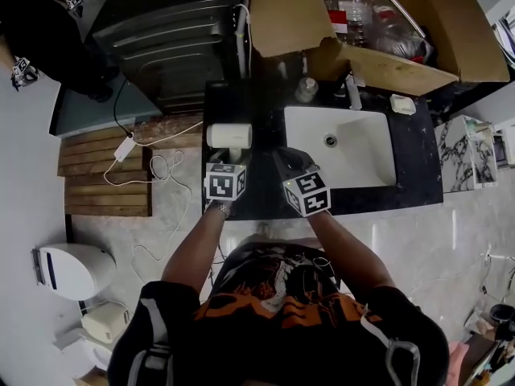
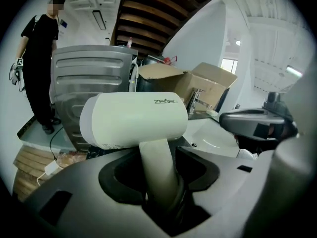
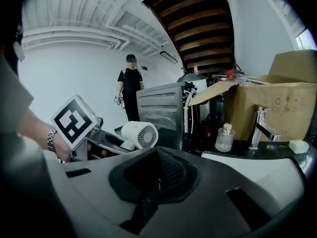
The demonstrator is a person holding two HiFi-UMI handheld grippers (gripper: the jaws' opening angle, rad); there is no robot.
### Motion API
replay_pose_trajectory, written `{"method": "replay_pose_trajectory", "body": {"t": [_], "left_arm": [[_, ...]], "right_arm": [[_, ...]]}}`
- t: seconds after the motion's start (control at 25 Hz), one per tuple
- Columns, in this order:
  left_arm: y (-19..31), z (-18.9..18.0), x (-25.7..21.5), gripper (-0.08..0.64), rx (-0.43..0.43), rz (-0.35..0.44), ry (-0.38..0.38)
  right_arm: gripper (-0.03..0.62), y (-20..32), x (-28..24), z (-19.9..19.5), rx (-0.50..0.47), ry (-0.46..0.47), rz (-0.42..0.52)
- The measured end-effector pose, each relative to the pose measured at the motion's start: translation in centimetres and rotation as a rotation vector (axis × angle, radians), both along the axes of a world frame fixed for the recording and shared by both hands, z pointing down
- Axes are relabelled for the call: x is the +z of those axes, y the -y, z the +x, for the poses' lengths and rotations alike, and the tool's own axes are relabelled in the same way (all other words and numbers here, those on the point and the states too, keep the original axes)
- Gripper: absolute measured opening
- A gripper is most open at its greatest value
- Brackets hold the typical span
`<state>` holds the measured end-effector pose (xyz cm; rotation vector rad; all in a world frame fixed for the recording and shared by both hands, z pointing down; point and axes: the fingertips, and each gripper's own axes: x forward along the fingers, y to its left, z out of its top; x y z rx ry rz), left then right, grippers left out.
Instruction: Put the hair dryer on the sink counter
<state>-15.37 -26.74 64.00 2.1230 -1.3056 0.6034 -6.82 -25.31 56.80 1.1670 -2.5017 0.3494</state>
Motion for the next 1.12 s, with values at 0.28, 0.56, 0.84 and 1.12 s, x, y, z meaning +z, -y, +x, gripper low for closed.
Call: {"method": "replay_pose_trajectory", "body": {"t": [0.28,0.56,0.84,1.12], "left_arm": [[-0.2,0.0,2.7,0.225,0.0,-0.086,0.021],[0.4,-0.1,4.0,0.229,0.001,-0.126,0.051],[0.5,0.6,5.3,0.233,0.068,-0.173,0.128],[0.4,0.6,6.1,0.239,0.101,-0.247,0.209]], "right_arm": [[0.014,-0.4,1.5,-0.1,-0.005,-0.022,-0.026],[0.014,-0.5,3.9,-0.8,-0.025,-0.05,-0.056],[0.014,-0.4,6.2,-1.2,-0.046,-0.081,-0.105],[0.014,-0.3,6.8,-1.4,-0.051,-0.08,-0.118]]}}
